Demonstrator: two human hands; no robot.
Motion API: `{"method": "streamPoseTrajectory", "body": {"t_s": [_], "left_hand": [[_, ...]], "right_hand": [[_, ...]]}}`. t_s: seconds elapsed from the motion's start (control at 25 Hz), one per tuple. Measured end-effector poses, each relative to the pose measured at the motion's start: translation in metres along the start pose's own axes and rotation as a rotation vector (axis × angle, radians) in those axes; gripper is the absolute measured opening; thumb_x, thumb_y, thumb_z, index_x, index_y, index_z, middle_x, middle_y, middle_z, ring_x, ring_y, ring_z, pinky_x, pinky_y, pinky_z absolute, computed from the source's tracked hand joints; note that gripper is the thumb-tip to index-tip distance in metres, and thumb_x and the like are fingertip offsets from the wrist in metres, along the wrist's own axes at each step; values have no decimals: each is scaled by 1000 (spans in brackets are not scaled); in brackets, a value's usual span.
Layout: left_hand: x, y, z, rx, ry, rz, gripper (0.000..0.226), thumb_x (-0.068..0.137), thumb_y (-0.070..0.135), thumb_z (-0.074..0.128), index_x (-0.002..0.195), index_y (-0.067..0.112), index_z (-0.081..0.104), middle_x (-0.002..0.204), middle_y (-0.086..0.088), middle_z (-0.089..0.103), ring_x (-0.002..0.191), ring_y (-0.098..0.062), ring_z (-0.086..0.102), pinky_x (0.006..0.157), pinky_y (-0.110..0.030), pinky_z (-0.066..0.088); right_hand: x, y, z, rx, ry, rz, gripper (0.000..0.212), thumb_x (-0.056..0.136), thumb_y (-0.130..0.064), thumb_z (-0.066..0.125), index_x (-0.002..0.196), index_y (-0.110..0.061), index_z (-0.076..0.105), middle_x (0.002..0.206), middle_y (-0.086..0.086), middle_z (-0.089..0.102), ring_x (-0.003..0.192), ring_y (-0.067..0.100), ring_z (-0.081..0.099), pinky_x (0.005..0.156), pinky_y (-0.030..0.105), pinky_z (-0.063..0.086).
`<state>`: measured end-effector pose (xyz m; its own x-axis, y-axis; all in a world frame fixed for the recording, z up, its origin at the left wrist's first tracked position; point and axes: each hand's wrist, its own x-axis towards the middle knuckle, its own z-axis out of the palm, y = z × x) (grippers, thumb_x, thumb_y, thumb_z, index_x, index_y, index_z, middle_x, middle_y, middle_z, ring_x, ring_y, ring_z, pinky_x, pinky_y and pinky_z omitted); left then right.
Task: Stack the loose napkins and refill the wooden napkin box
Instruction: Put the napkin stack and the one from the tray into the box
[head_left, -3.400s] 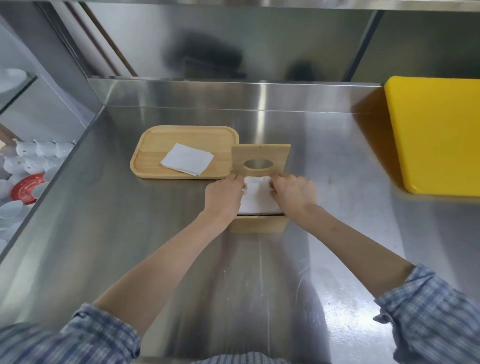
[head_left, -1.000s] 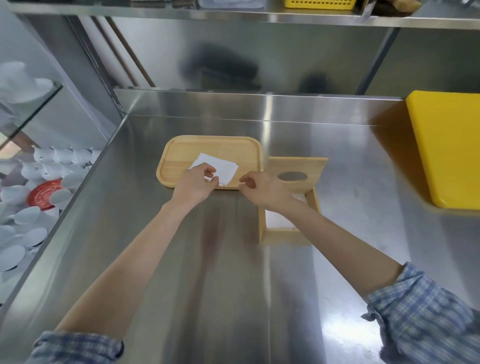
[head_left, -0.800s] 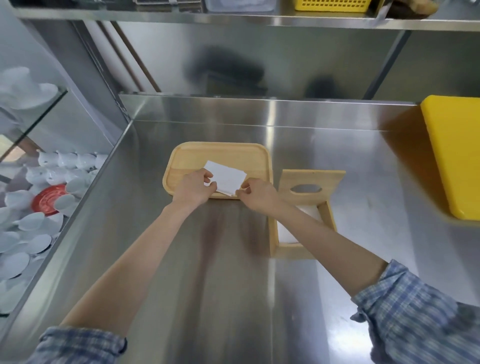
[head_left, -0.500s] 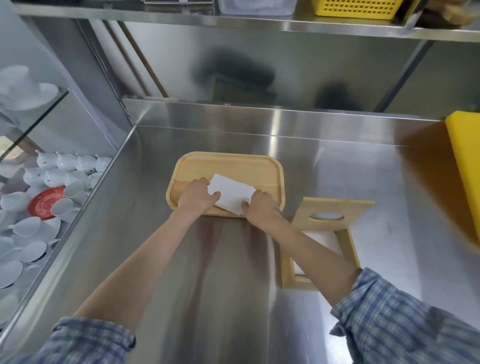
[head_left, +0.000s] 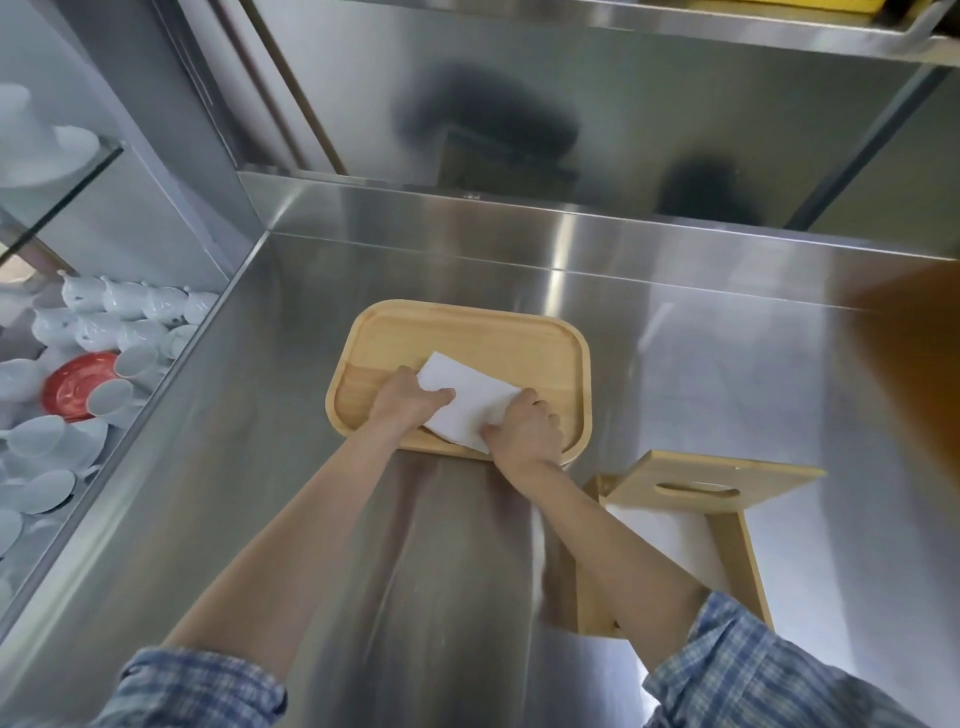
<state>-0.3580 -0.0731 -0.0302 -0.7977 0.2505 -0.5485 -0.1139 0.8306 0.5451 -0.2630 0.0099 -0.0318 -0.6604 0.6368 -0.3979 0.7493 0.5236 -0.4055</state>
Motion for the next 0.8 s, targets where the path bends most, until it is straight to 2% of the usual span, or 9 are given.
{"method": "streamPoseTrajectory", "body": {"t_s": [0.12, 0.24, 0.4, 0.6, 0.72, 0.8], "left_hand": [[8, -3, 1, -129, -20, -24, 63, 85, 32, 61, 136, 3, 38, 138, -11, 48, 122, -28, 47, 94, -35, 40], [8, -7, -3, -282, -87, -18, 54, 84, 26, 62, 132, 6, 44, 131, -7, 52, 109, -23, 48, 84, -30, 38], [0, -11, -12, -239, -113, 59, 46, 84, 29, 60, 125, 12, 50, 122, -4, 58, 105, -22, 54, 78, -29, 42], [-28, -10, -23, -303, -139, 225, 46, 80, 32, 64, 122, 18, 50, 119, 2, 60, 111, -19, 56, 94, -33, 46], [-54, -11, -33, -520, -233, 299, 66, 62, 42, 70, 122, 22, 53, 119, 2, 64, 113, -19, 59, 100, -37, 46], [-74, -15, -34, -652, -296, 351, 62, 59, 38, 72, 117, 23, 57, 109, 5, 69, 107, -19, 63, 91, -33, 51]], "right_hand": [[2, 2, -1, 67, 0, -26, 50, 87, -19, 59, 125, 4, 37, 132, 24, 47, 123, 38, 44, 103, 39, 37], [0, 4, 1, 120, 0, -81, 46, 88, -14, 58, 124, 5, 36, 131, 24, 48, 122, 36, 45, 105, 38, 38], [-4, 6, -1, 217, -4, -90, 45, 88, -11, 56, 125, 4, 35, 131, 23, 46, 121, 36, 46, 101, 37, 40], [-18, 10, -16, 331, -34, -128, 48, 87, -12, 54, 128, 1, 35, 133, 17, 44, 114, 32, 50, 90, 36, 44], [-42, 18, -25, 570, -93, -161, 53, 85, -18, 58, 131, -8, 34, 129, 7, 49, 106, 21, 53, 83, 25, 46], [-64, 27, -28, 790, -195, -159, 53, 88, -20, 59, 133, -13, 34, 121, 0, 53, 105, 15, 53, 76, 15, 45]]}}
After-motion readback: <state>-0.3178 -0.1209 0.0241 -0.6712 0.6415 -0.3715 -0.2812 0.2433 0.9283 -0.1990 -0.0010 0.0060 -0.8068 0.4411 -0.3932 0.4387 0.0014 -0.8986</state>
